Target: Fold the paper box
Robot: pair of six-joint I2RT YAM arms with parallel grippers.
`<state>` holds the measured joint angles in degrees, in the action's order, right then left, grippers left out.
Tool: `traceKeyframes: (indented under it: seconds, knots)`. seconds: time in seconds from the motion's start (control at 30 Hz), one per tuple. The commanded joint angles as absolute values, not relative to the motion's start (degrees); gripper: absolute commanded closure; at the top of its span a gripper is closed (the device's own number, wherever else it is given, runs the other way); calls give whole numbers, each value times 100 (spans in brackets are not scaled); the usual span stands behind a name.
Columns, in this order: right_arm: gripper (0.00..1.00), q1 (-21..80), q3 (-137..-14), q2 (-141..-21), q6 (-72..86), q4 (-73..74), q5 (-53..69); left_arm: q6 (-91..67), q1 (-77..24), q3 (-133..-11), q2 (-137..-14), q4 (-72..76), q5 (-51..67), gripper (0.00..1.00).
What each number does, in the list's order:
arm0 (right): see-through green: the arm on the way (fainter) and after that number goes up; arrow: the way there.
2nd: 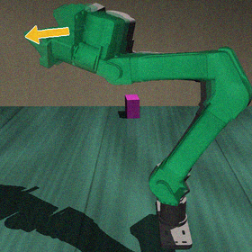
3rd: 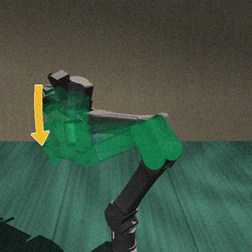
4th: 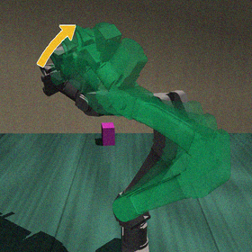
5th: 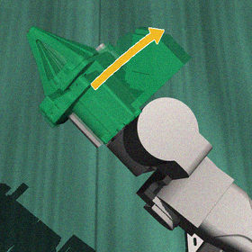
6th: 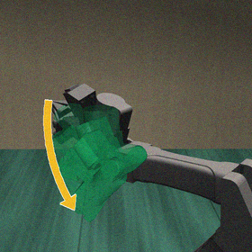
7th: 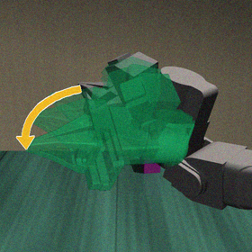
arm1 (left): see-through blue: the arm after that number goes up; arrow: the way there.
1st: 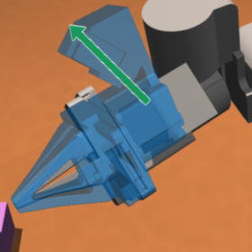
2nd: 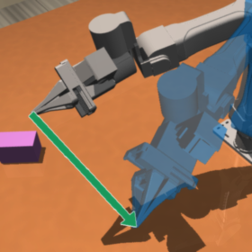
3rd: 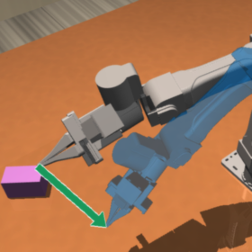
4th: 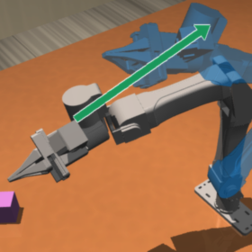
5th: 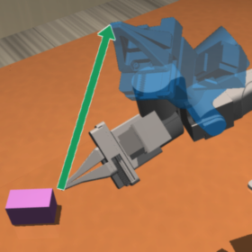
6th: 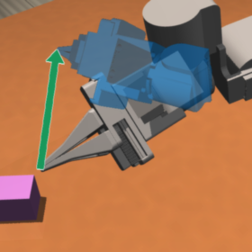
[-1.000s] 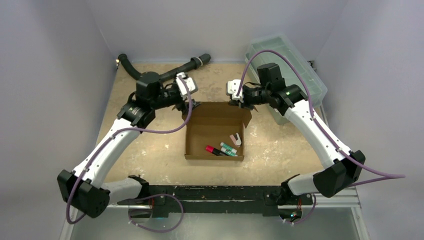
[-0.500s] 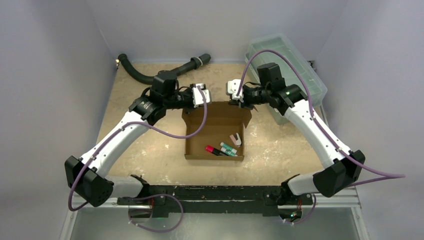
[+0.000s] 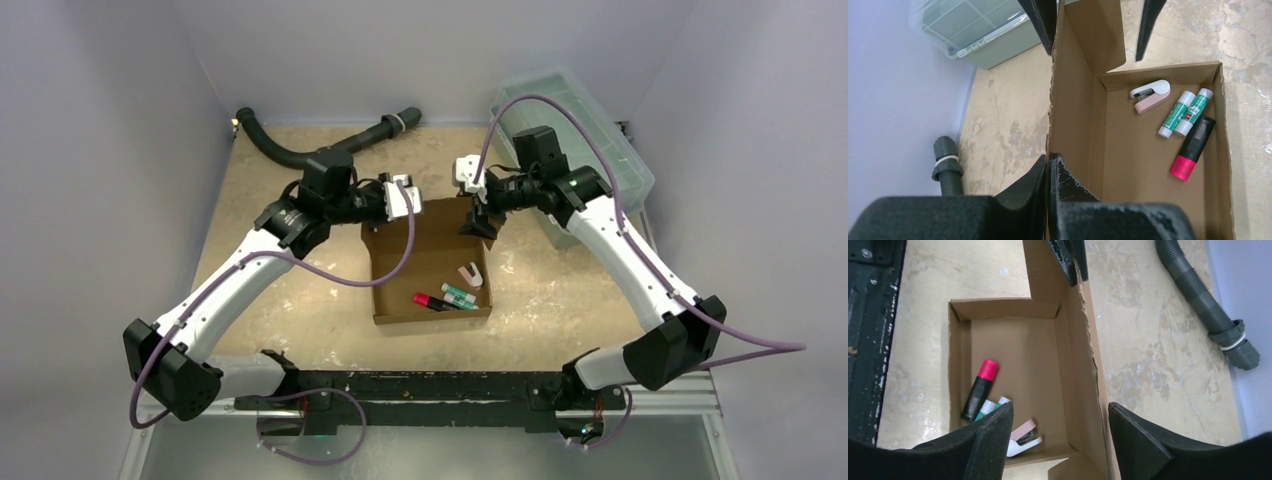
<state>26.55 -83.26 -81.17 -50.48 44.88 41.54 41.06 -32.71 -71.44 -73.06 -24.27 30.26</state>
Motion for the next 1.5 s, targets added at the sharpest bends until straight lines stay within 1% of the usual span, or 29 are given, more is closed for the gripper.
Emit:
traceKeyframes:
  seconds: [0.0, 0.1, 0.2, 0.23, 0.3, 0.33, 0.37, 0.43, 0.5, 0.67, 0.77, 0.9, 1.03, 1.1, 1.2, 1.47]
  knots:
    - [24, 2302, -8671, -7764, -4566, 4577, 4862, 3968, -3287, -6907, -6887, -2139, 2710, 100]
    - [20, 1739, -8512, -7371, -4419, 4455, 5397, 3871, -3289, -6789, -6761, -2094, 2630, 100]
    - [18, 1354, -7908, -6760, -4313, 4061, 5444, 3767, -3293, -6684, -6655, -2038, 2567, 100]
    - [19, 1266, -7597, -6556, -4206, 3819, 5422, 3728, -3300, -6648, -6613, -2025, 2547, 100]
    - [22, 1114, -6837, -6167, -3708, 3060, 5386, 3662, -3302, -6583, -6538, -1986, 2501, 100]
    - [28, 1046, -6408, -5983, -3317, 2529, 5323, 3624, -3307, -6549, -6493, -1968, 2487, 100]
    - [36, 976, -5928, -5808, -2941, 1976, 5194, 3587, -3310, -6511, -6456, -1921, 2470, 100]
    - [55, 876, -5138, -5534, -2411, 1005, 4864, 3504, -3307, -6413, -6385, -1842, 2423, 100]
    - [73, 743, -4750, -5525, -1940, 370, 4793, 3409, -3313, -6304, -6333, -1769, 2369, 100]
    - [100, 680, -4190, -5659, -1604, -534, 4762, 3272, -3313, -5956, -6132, -1571, 2188, 100]
    - [100, 683, -3825, -5739, -1689, -946, 4776, 3213, -3313, -5815, -5980, -1434, 2162, 100]
    - [100, 688, -3368, -5841, -1198, -1979, 4508, 3129, -3313, -5766, -5924, -1356, 2187, 100]
    - [98, 755, -3040, -6006, -495, -2868, 4157, 3053, -3309, -5742, -5924, -1328, 2191, 100]
    - [98, 829, -2967, -6120, 143, -3307, 3900, 3030, -3308, -5726, -5911, -1312, 2180, 100]
    - [99, 997, -2962, -6294, 704, -3603, 3524, 2970, -3309, -5695, -5885, -1294, 2171, 100]
    - [100, 1298, -2976, -6768, 1376, -3933, 2747, 2899, -3279, -5654, -5888, -1283, 2132, 100]
